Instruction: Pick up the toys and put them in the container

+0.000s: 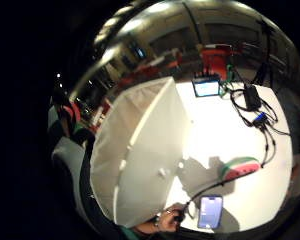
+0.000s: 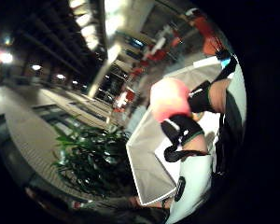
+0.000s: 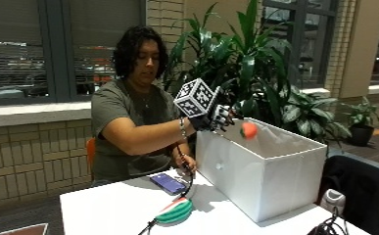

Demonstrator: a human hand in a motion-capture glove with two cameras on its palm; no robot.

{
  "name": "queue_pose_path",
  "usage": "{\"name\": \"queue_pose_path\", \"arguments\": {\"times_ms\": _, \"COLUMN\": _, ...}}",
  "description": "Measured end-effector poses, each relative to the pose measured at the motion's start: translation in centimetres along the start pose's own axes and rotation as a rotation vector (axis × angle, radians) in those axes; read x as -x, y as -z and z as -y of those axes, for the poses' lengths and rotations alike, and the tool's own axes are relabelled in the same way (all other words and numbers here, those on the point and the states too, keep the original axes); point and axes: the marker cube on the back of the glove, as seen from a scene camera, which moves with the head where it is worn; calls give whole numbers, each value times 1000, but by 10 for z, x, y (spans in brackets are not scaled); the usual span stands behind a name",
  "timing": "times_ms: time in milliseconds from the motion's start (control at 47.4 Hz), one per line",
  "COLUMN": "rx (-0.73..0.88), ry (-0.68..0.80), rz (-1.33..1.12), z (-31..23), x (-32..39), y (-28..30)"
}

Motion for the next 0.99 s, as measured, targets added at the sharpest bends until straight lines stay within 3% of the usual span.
{"name": "queue_pose_path", "arguments": {"times_ms": 148, "rx": 164, "ry": 29, "rz": -80, "z": -3, "x": -23, "y": 8}}
{"name": "queue_pose_path", "arguments": {"times_ms": 274, "rx": 312, "ry": 27, "rz": -170, "z": -17, "x": -86, "y": 21}}
{"name": "queue_pose_path", "arguments": {"times_ms": 612, "rx": 393, "ry": -89, "rz": -503, "z": -89, "x": -282, "y": -2}}
{"name": "queue_pose_path", "arguments": {"times_ms": 865, "rx": 263, "ry": 1, "rz": -503, "z": -97, "x": -308, "y": -28}}
{"name": "queue_pose_path", "arguments": {"times_ms": 992, "rx": 57, "ry": 116, "rz": -558, "z": -89, "x": -303, "y": -22}}
